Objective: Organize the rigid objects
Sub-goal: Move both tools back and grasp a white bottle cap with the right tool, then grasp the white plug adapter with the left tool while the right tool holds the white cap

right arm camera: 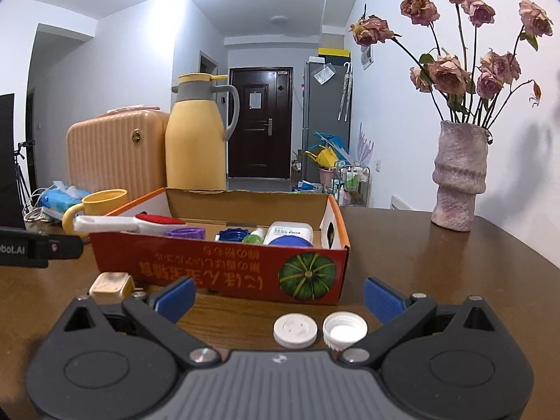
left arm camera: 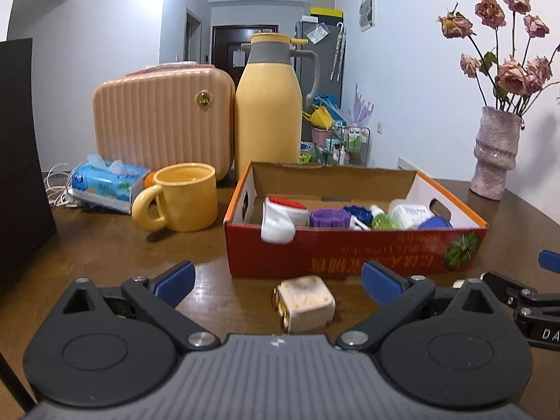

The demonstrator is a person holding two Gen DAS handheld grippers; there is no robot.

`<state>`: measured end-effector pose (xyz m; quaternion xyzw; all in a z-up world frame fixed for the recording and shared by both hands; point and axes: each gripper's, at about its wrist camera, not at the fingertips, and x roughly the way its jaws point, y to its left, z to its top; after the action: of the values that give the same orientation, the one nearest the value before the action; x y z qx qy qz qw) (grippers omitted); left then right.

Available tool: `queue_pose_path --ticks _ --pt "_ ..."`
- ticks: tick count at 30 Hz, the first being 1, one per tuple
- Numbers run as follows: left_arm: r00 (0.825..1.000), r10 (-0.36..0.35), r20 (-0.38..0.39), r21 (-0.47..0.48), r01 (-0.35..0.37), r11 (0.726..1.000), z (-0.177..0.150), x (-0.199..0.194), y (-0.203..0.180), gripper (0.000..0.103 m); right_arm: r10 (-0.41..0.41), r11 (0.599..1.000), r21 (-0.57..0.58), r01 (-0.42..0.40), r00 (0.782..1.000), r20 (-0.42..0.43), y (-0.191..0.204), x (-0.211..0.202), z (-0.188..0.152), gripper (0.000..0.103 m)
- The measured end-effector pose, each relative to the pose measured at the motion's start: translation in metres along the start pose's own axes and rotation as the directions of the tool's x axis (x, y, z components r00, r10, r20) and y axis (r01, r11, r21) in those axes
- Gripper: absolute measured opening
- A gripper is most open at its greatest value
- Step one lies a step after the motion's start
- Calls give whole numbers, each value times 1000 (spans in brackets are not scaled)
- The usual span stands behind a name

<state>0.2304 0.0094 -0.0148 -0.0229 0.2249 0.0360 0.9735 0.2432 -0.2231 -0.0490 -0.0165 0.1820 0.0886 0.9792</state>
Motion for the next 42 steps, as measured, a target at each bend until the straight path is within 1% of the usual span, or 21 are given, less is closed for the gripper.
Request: queue_pose_path --ticks 10,14,18,24,27,29,31,33,35,36,38,39,40,41,42 --pt "999 -25 -46 13 26 1000 -30 -26 9 103 -2 1000 4 2 1000 -23 7 -26 -19 103" --pt "997 -27 -68 15 28 999 -43 -33 13 103 12 1000 2 -12 999 -50 12 -34 -27 103" --pt "997 -29 -71 -6 29 1000 -44 -34 18 103 32 999 -20 -34 996 -86 22 -35 -33 102" --pt "996 -43 -80 6 43 999 -45 -34 15 103 50 998 -32 -55 989 -140 34 -28 -37 102" --pt "995 -43 -88 8 44 999 -46 -33 15 103 44 997 -50 -53 984 -173 41 -20 -37 99" --pt "995 -44 -91 4 45 999 -46 -33 15 103 36 997 -60 -49 979 -199 45 -13 -37 93" --pt "995 -45 -95 1 45 999 -47 -33 16 103 38 997 -59 -53 975 -218 47 -8 -36 90" --pt "994 -46 -98 1 47 999 -46 -32 15 103 45 996 -60 -60 971 -236 49 -2 -36 82" --pt "994 -47 -97 2 47 999 -46 -32 15 103 52 995 -66 -71 965 -257 52 3 -36 73" --pt "994 -47 -98 2 47 999 -46 -32 15 103 57 995 -67 -77 963 -265 53 6 -36 70" --pt "994 -47 -98 2 47 999 -46 -32 15 103 68 993 -71 -91 957 -282 56 10 -36 61" --pt "994 -47 -99 1 47 999 -46 -32 15 103 72 993 -73 -97 955 -289 58 12 -36 59" --pt "994 -46 -99 1 46 999 -46 -32 15 103 78 992 -72 -103 954 -289 58 13 -35 53" --pt "994 -45 -101 1 45 999 -46 -32 15 103 86 991 -72 -111 953 -289 59 13 -35 39" --pt "994 -45 -103 0 45 999 -46 -32 15 103 96 990 -70 -121 953 -289 60 14 -35 39"
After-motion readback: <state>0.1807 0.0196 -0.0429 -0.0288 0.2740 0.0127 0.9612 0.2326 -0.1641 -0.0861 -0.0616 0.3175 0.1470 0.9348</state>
